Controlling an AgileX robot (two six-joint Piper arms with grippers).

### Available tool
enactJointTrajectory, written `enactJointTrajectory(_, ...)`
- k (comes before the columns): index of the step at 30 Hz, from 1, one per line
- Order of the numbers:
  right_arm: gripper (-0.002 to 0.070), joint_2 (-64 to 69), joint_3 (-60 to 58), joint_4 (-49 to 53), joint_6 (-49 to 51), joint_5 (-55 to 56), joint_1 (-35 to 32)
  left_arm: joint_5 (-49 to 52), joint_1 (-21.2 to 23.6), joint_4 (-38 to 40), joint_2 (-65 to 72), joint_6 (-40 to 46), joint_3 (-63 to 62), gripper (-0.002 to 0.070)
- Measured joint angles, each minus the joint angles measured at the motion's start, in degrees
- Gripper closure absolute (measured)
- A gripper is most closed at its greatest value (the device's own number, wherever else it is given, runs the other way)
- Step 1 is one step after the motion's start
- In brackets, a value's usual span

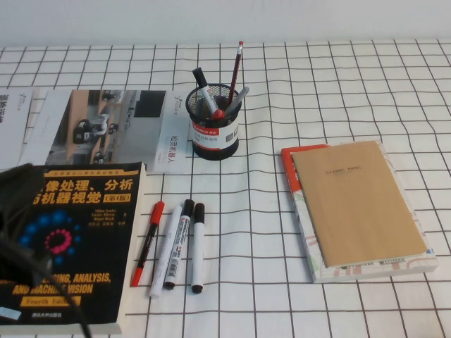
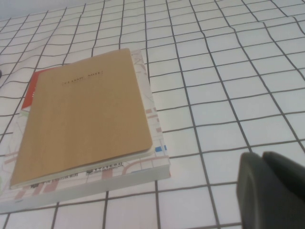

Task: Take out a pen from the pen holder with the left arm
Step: 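Take a marker out of the pen holder and lay it on the table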

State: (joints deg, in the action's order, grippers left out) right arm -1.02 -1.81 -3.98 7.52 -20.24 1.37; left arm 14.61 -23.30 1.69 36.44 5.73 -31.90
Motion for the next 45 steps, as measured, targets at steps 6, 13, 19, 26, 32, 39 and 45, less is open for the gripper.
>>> enactJointTrajectory(6, 0.0692, 0.0, 0.0, 0.0, 0.0, 0.0, 0.0, 4.2, 0.0, 0.0, -12.0, 0.0, 4.5, 0.0676)
enactJointTrajectory(13, 0.0692, 0.0, 0.0, 0.0, 0.0, 0.0, 0.0, 16.3, 0.0, 0.0, -16.4, 0.0, 4.7, 0.0677)
enactJointTrajectory(19, 0.0693, 0.0, 0.0, 0.0, 0.0, 0.0, 0.0, 22.1, 0.0, 0.0, -16.4, 0.0, 4.7, 0.0677)
enactJointTrajectory(26, 0.0693, 0.0, 0.0, 0.0, 0.0, 0.0, 0.0, 23.0, 0.0, -1.7, -16.4, 0.0, 5.0, 0.0677)
enactJointTrajectory(32, 0.0692, 0.0, 0.0, 0.0, 0.0, 0.0, 0.0, 11.4, 2.1, -6.8, -21.8, -1.4, 12.2, 0.0677)
enactJointTrajectory(39, 0.0692, 0.0, 0.0, 0.0, 0.0, 0.0, 0.0, -5.4, 11.9, -6.4, -31.4, -1.9, 26.8, 0.0677)
enactJointTrajectory(45, 0.0692, 0.0, 0.0, 0.0, 0.0, 0.0, 0.0, -7.0, 16.3, -5.1, -36.8, -2.1, 33.0, 0.0677)
